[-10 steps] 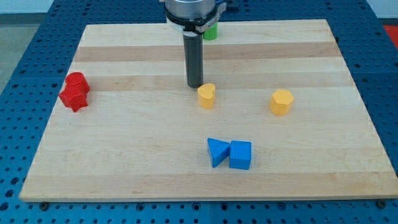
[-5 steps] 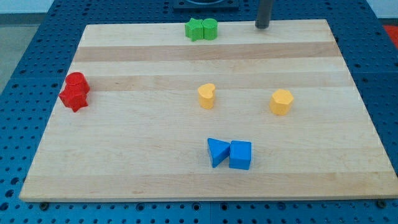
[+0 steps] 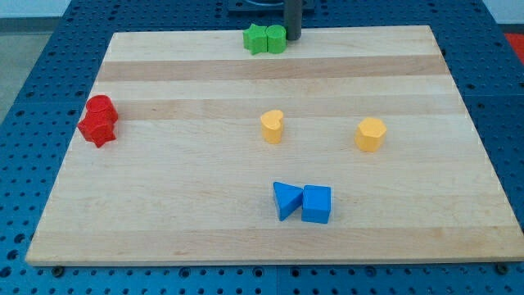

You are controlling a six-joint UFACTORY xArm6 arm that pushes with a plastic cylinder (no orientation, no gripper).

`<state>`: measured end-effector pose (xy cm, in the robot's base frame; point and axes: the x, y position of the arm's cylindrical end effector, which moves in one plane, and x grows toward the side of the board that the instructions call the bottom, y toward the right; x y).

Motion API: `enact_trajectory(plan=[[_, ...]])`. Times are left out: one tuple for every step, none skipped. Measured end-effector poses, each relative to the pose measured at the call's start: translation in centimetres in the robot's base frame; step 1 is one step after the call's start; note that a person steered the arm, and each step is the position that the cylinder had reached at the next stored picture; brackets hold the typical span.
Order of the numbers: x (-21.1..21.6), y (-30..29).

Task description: Place the green circle close to the yellow hexagon

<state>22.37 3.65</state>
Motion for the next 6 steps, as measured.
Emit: enact_trajectory(plan=[[0.8,0.0],[-3.0,0.0],[-2.3,-2.1],[1.3,-2.9],[4.3,-0.7],[4.1,0.4]])
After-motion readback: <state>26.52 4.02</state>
